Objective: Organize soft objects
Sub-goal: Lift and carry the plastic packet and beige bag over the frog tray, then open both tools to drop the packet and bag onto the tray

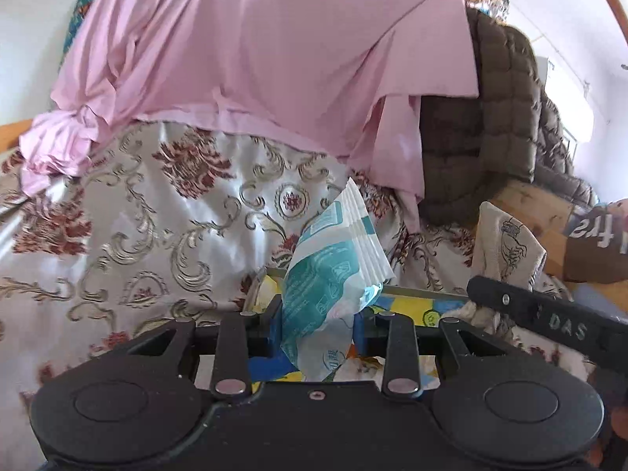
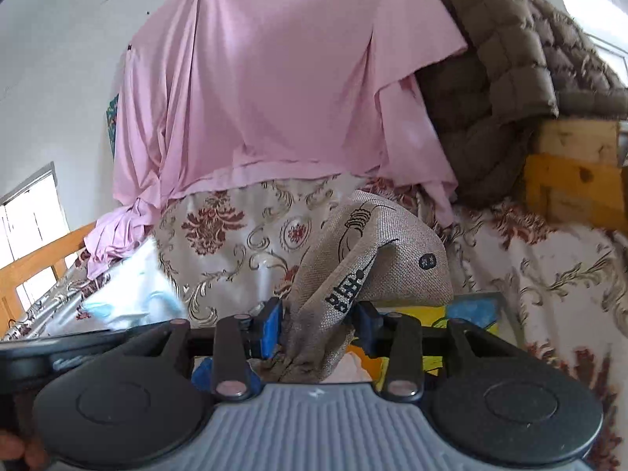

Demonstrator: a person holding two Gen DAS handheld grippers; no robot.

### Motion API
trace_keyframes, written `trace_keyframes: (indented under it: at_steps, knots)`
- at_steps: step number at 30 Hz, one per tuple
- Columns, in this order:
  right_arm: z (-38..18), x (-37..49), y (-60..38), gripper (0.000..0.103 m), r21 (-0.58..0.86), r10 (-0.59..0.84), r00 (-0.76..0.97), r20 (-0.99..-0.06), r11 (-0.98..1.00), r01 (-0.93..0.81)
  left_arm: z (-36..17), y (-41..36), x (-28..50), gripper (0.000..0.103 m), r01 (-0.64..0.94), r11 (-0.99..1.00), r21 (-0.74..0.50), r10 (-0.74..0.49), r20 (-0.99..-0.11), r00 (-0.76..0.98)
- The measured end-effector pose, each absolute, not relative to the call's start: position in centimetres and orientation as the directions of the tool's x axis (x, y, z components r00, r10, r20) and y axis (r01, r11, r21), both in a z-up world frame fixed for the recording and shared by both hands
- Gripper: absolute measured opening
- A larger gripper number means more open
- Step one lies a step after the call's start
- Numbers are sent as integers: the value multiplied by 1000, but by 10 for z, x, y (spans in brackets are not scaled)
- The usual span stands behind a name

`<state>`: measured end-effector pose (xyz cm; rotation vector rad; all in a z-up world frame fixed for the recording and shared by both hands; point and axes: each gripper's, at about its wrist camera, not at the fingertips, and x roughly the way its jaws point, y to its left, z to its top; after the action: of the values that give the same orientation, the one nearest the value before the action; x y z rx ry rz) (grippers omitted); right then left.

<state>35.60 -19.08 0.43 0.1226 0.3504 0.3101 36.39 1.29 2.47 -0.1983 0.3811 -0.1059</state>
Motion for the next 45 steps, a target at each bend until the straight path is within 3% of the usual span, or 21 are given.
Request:
trace_keyframes:
  at_steps: [12,22,32,34,45]
  knots:
    - [-36,394,-193,45,256,336,836,-435,936,-243,-19,0,433,36,69,972,-226,-176,-499,849]
    - [-39,402,-190,54,285,352,791,-500,930,-234,-37,-1,445,37,43,978,-206,-166,-626,762]
    - [-34,399,-189,67,281,342,787,-514,934,-221,-45,-2,442,40,20,976,-219,-165,-670,723]
    - [-31,398,-189,74,287,351,789,-505,930,-231,-45,-2,440,42,16,976,-219,-163,-672,722]
    - [-16,390,-193,86,304,364,807,-464,922,-241,-34,3,427,60,6,978,-208,-145,-661,736]
